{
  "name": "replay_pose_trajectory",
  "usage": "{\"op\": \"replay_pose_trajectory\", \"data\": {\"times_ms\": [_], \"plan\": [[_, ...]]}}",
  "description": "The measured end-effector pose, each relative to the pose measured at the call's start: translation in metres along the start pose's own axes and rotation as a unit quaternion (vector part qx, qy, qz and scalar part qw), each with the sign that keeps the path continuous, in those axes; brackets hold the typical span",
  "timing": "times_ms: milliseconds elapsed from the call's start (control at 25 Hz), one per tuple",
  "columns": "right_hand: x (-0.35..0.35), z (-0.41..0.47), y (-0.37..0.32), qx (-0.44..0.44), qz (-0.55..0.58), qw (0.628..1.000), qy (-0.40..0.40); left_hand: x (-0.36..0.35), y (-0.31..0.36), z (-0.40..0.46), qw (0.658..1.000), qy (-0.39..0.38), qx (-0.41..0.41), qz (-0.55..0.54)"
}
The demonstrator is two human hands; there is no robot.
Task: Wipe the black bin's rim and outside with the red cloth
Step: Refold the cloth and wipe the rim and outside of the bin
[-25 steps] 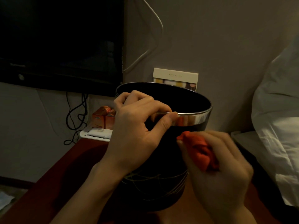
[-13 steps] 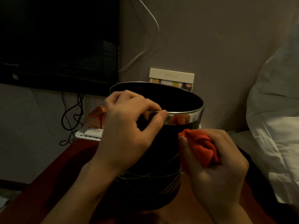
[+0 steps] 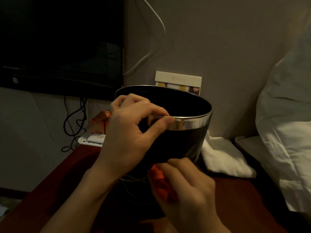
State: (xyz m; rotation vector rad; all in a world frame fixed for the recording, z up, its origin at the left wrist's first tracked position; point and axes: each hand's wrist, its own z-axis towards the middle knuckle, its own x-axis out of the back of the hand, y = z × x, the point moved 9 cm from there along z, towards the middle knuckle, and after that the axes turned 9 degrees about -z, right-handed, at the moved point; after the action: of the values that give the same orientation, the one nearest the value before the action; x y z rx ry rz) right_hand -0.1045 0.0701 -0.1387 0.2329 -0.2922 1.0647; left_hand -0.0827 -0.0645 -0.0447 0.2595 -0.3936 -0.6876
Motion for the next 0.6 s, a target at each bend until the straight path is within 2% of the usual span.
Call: {"op": "replay_pose_trajectory", "data": {"times_ms": [80, 280, 440, 600], "plan": [[0.004, 0.006, 0.000, 0.013, -0.015, 1.000, -0.004, -0.001, 0.000, 0.000, 1.000, -0.002, -0.001, -0.005], [0.030, 0.014, 0.033, -0.079, -0.013, 0.996, 0.043, -0.001, -0.001, 0.001, 1.000, -0.004, 0.004, -0.002], [0.009, 0.001, 0.016, -0.033, 0.002, 0.999, 0.010, 0.001, -0.003, 0.000, 1.000, 0.003, 0.002, -0.014], [0.021, 0.009, 0.028, -0.062, 0.008, 0.998, 0.022, 0.002, -0.002, 0.001, 1.000, 0.008, 0.002, -0.012]]}}
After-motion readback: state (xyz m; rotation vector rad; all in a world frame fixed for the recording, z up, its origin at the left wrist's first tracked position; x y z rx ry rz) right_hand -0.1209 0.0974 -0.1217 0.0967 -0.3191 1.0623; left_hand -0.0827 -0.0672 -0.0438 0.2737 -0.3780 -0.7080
